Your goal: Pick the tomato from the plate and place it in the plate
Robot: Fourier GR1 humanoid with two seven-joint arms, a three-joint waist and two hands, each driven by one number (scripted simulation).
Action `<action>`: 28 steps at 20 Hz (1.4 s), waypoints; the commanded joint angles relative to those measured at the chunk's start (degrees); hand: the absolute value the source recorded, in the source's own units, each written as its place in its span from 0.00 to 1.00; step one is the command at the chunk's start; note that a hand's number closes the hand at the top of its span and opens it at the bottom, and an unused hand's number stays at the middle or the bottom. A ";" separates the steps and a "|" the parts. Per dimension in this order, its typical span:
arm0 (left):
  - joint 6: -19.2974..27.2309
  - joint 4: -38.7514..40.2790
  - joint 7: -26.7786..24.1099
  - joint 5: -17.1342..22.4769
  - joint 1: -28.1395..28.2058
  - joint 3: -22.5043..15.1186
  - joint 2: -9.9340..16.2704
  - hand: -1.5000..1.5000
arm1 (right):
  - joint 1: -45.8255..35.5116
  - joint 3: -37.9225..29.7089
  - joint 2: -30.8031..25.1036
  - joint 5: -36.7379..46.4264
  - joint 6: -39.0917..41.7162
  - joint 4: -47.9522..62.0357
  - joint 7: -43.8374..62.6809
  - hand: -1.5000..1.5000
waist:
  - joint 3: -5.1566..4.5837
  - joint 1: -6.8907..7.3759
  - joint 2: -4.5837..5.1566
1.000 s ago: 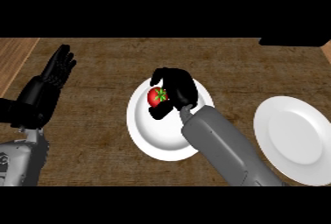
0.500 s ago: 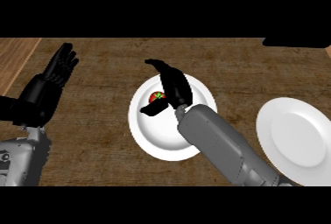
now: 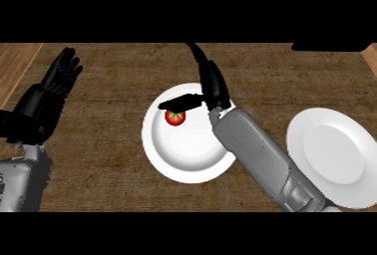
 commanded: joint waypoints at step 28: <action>-0.36 -1.50 -1.38 -2.02 2.98 1.26 -2.32 0.50 | 29.39 -26.25 -26.98 -6.70 32.11 -11.27 -26.08 0.00 | 0.00 -0.97 -0.17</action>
